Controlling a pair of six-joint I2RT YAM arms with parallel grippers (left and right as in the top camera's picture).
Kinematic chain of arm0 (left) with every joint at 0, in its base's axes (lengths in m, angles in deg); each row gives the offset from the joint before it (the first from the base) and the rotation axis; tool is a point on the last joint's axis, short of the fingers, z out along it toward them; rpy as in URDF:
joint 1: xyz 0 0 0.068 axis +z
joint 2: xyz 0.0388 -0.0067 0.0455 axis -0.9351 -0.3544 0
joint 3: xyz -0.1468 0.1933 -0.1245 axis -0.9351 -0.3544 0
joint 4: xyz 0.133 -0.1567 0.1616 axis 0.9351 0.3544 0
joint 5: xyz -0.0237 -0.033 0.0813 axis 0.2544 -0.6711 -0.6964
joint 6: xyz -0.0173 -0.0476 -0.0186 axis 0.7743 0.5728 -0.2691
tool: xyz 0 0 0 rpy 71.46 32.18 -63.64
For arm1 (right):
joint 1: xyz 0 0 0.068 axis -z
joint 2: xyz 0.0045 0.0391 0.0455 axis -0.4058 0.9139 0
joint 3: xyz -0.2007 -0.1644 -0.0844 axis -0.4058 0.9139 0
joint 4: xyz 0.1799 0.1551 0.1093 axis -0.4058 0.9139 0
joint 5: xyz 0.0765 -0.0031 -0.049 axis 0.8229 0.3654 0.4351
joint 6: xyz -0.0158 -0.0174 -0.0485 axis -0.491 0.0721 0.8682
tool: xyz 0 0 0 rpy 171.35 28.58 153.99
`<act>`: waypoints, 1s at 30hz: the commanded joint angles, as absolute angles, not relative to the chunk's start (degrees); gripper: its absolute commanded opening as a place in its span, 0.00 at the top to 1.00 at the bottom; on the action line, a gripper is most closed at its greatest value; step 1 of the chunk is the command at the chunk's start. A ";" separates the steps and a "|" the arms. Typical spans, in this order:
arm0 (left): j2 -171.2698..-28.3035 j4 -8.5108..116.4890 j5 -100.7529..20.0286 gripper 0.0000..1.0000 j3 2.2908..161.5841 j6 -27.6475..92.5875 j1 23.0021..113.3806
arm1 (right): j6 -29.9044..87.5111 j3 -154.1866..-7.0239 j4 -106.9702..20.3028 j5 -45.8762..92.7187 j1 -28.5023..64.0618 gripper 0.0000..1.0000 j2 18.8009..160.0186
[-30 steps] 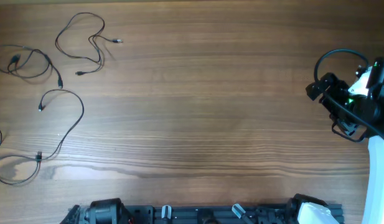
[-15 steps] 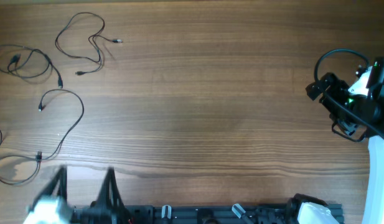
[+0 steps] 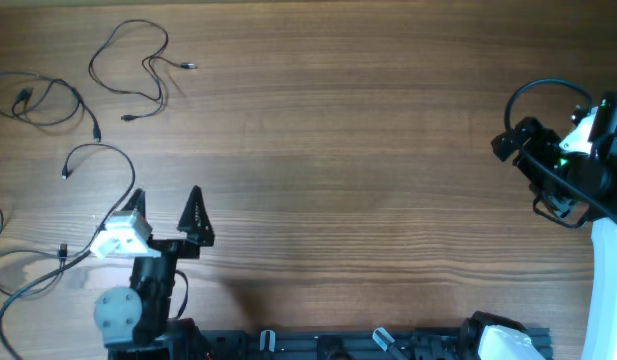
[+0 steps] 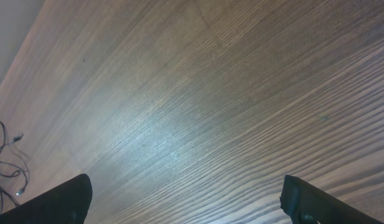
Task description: Untangle cables
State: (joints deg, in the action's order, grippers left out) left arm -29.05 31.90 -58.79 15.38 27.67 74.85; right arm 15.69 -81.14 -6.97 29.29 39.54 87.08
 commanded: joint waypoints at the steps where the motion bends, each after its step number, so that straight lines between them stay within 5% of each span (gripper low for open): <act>1: -28.74 29.76 -59.40 0.00 10.01 29.73 74.61 | 15.16 -82.04 -7.08 29.01 39.60 0.00 86.99; 7: -28.74 21.76 -59.55 0.00 2.57 29.97 74.61 | 15.16 -82.04 -7.11 29.01 39.60 0.00 86.99; 30: -28.33 23.40 -59.97 0.00 2.38 29.92 71.48 | 15.16 -82.04 -7.08 29.01 39.56 0.00 85.75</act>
State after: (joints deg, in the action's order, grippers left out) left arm -28.98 23.18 -59.40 2.75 29.62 71.81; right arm 15.69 -81.14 -6.97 29.29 39.54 86.91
